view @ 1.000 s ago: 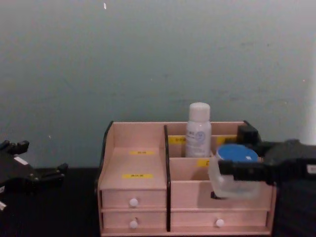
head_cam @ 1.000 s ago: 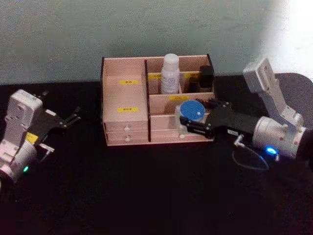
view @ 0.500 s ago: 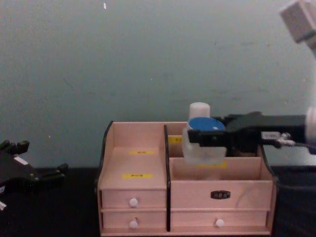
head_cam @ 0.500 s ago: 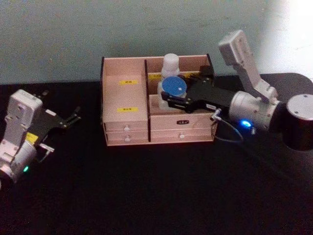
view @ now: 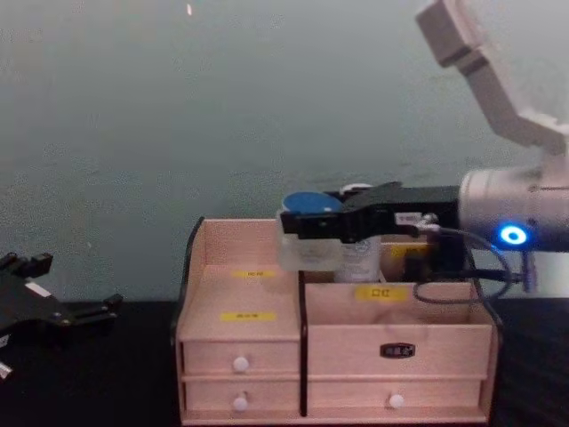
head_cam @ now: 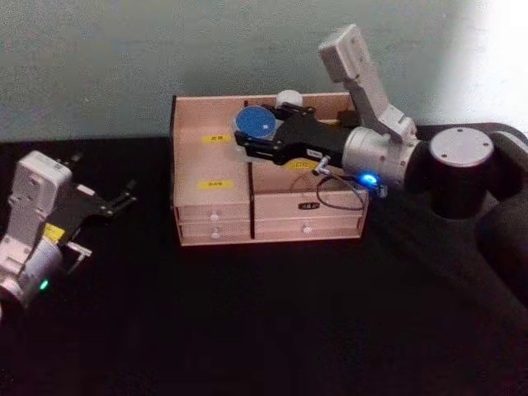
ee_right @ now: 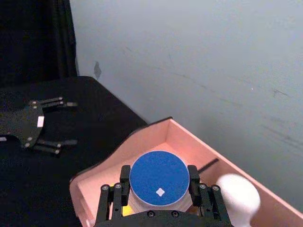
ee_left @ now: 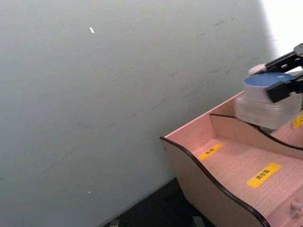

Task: Pick up the facial cleanser and watermelon frost from the table and place them into the tiered storage box.

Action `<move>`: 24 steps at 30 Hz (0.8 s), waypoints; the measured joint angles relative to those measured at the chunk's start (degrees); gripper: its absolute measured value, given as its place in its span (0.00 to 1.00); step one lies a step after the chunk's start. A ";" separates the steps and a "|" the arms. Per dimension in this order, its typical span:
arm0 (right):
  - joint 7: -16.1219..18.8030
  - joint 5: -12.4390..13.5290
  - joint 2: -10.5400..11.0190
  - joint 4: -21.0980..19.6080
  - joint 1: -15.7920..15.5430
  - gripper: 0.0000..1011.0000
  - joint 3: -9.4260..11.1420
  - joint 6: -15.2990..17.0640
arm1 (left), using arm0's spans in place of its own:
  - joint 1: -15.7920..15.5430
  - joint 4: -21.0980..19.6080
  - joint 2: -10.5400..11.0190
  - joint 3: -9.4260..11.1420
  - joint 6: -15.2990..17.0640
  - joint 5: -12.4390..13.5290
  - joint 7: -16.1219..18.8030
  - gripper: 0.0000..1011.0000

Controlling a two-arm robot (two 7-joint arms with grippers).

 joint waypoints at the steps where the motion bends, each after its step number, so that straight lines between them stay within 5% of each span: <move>1: 0.06 -0.08 -0.36 0.56 0.34 0.71 -0.09 -0.17 | 0.00 0.00 0.00 0.00 0.00 0.00 0.00 0.99; 24: 2.30 -1.38 -9.03 15.55 6.96 0.71 -1.39 -4.61 | 0.00 0.00 0.00 0.00 0.00 0.00 0.00 0.99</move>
